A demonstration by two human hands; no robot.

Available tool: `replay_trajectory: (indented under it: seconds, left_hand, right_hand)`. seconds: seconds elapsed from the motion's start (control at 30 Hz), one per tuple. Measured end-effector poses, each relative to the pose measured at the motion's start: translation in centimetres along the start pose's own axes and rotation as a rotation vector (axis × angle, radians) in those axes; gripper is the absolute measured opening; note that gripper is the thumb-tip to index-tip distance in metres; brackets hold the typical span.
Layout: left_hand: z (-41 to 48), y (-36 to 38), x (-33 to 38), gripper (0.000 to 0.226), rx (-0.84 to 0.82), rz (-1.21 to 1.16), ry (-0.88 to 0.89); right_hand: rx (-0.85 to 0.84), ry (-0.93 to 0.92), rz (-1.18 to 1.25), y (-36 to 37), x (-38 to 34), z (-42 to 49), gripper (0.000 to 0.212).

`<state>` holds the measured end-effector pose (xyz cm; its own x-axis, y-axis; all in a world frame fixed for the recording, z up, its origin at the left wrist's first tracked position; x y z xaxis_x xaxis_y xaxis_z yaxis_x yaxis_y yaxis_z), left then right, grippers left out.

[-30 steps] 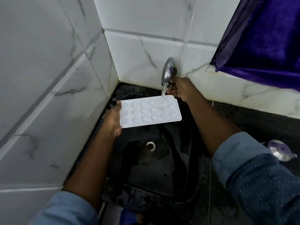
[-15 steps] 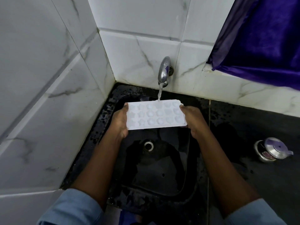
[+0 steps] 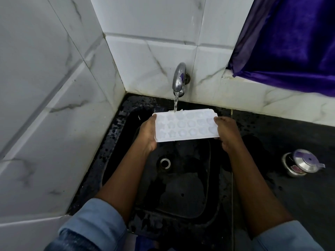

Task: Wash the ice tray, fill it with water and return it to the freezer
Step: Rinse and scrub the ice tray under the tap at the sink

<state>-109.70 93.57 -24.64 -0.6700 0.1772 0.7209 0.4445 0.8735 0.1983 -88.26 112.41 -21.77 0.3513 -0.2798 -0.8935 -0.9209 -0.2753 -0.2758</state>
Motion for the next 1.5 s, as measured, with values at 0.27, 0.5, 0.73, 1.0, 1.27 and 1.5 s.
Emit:
replay_trajectory:
  seconds: [0.27, 0.5, 0.73, 1.0, 1.27, 1.5]
  left_hand:
    - [0.7, 2.0, 0.0, 0.043, 0.005, 0.057, 0.013]
    - [1.8, 2.0, 1.8, 0.046, 0.021, 0.057, 0.057]
    - [3.1, 0.3, 4.3, 0.040, 0.051, 0.050, 0.085]
    - [4.5, -3.8, 6.0, 0.047, 0.113, 0.084, 0.132]
    - [5.3, -7.4, 6.7, 0.038, 0.133, 0.042, 0.130]
    - [5.7, -11.3, 6.2, 0.043, 0.214, 0.029, 0.114]
  right_hand:
    - [0.079, 0.011, 0.037, -1.5, -0.5, 0.7, 0.013]
    - [0.066, 0.007, 0.083, -0.5, -1.4, 1.4, 0.016]
    - [-0.010, 0.009, 0.101, 2.5, -2.2, 1.4, 0.015]
    - [-0.103, 0.033, 0.113, 6.4, -2.6, 0.4, 0.016]
    - [-0.150, 0.020, 0.065, 9.7, -3.1, -0.8, 0.019]
    - [-0.216, 0.009, 0.016, 11.8, -2.6, -2.0, 0.022]
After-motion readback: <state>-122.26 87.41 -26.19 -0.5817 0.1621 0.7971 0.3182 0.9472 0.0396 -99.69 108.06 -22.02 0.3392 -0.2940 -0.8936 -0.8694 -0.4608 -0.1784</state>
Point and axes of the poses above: each hand's wrist, its own z-axis towards the middle knuckle, its own y-axis out of the palm, x = y × z, the point moved 8 cm from there along z, towards the middle knuckle, and after that the axes turned 7 degrees about x, right-handed, at the moved point
